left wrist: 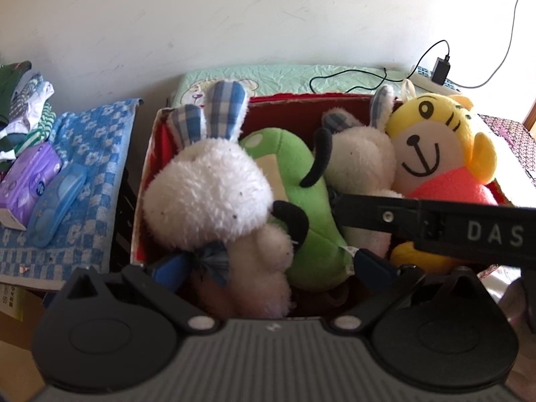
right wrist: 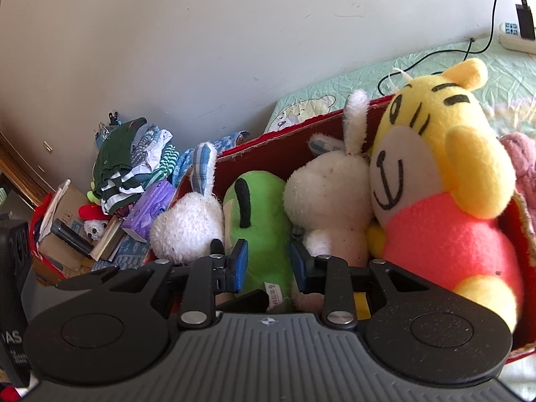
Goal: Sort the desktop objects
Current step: 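Lower the white rabbit into the box beside the green plush, then open the right gripper to release the white rabbit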
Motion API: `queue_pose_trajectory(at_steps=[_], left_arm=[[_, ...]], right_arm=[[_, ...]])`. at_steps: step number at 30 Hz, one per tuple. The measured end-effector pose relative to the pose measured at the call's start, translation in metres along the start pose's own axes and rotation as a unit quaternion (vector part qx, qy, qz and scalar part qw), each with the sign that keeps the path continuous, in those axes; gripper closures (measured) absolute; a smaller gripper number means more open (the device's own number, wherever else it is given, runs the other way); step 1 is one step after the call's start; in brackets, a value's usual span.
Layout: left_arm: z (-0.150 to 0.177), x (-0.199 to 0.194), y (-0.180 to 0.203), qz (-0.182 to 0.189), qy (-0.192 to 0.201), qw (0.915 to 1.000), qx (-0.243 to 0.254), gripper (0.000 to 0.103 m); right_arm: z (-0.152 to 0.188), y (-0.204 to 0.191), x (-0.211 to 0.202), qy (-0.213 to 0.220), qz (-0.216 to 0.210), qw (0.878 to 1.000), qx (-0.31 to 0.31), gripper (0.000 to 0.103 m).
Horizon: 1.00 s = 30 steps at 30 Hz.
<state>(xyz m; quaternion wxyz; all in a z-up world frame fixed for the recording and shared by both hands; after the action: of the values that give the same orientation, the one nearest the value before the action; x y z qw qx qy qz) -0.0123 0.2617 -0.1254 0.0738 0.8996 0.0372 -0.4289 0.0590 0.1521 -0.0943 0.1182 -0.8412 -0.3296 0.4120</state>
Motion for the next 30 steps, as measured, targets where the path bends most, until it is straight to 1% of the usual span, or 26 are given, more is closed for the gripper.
queue_pose_trajectory(at_steps=[8,14,21,30], left_arm=[[0.002,0.002,0.003,-0.022,-0.015,0.9996,-0.004,0.000],[0.004,0.006,0.007,-0.035,-0.034,0.9988,-0.008,0.000],[0.003,0.001,0.012,-0.052,-0.029,0.9982,0.001,0.000],[0.003,0.000,0.012,-0.067,-0.038,0.9970,-0.010,0.000]], right_arm=[[0.001,0.006,-0.008,0.014,0.007,1.000,-0.003,0.073],[0.003,0.008,-0.013,0.024,0.016,1.000,-0.009,0.074],[0.004,0.013,-0.019,0.031,0.019,0.999,0.002,0.076],[0.008,0.015,-0.024,0.031,0.021,0.999,0.011,0.076]])
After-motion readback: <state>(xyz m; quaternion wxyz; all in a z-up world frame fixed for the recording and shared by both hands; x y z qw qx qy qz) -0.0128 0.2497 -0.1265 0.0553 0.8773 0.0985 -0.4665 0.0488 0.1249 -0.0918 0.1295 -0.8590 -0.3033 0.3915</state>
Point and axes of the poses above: each gripper's, at about its wrist camera, not at the fingertips, and x roughly the way its jaws point, y to its right, z to its underside, the point moved 7 cm from there along x, roughly the way its jaws point, and after that the axes turned 5 degrees about z, right-handed, at the moved point
